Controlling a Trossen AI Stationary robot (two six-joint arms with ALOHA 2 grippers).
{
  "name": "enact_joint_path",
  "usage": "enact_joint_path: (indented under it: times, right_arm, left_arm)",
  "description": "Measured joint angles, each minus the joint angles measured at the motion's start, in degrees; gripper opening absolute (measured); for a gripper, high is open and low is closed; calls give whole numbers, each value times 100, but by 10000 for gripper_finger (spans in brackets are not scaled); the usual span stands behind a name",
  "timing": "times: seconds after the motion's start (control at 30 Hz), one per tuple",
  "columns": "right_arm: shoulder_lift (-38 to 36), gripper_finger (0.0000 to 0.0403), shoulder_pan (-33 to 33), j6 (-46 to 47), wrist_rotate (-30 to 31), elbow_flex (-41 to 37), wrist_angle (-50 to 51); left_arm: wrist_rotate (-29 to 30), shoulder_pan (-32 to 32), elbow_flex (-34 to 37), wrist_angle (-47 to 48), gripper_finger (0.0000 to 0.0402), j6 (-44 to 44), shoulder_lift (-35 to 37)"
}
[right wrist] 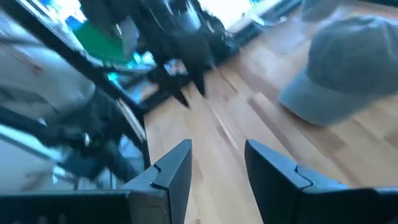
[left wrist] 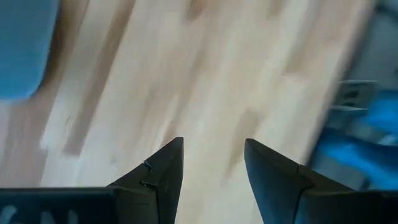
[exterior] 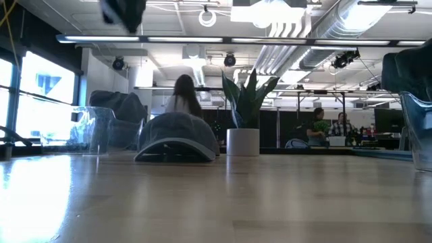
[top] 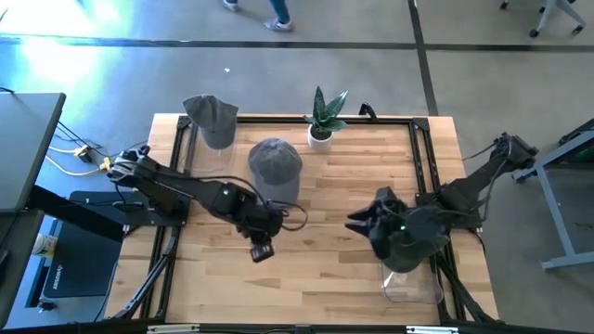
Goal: Pick & Place hat
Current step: Put the gray cap into the top transparent bin
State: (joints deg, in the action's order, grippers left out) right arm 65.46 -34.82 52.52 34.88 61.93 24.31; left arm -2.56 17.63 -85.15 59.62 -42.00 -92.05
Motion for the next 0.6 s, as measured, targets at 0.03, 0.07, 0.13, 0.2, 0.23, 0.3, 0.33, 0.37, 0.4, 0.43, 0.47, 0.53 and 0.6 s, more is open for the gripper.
enact_joint_path:
  times: [0.03,0.07,0.13,0.2,0.23,0.3,0.33,0.37,0.4,0.43,0.47,0.53,0.6]
  right_arm:
    - [58,144,45,-39,-1,-120,-346]
    - [129,144,83,-54,-50,-236,-649]
    - [307,144,138,-28,-221,-433,-1192]
    - [509,144,159,19,-438,-597,-1620]
    - [623,144,167,45,-525,-647,-1765]
    - [848,144,185,131,-675,-659,-1896]
    - [947,144,184,146,-711,-639,-1901]
    - [1033,144,187,148,-742,-611,-1901]
    - [1113,144,199,146,-755,-583,-1913]
    - [1169,144,220,146,-791,-560,-1954]
    - [1205,144,238,146,-822,-546,-1999]
    - [1221,144,311,136,-878,-542,-2076]
    - [1217,144,417,90,-899,-536,-2120]
  left_arm:
    - [44,-7,210,-1,165,-48,-11]
    - [131,-4,395,2,165,-80,-15]
    - [369,61,813,-27,165,-180,191]
    - [430,171,1281,-315,165,-336,586]
    - [377,190,1540,-699,165,-387,769]
    - [334,242,2152,-1503,165,-578,1118]
    - [398,222,2424,-1860,165,-701,1279]
    - [509,212,2648,-2290,165,-857,1445]
    - [678,156,2815,-2696,165,-1046,1606]
    - [837,85,2954,-2871,165,-1247,1775]
    - [1003,13,3062,-2856,165,-1415,1914]
    - [1346,-255,3104,-2796,165,-1545,2084]
    - [1634,-671,3094,-2825,165,-1513,2169]
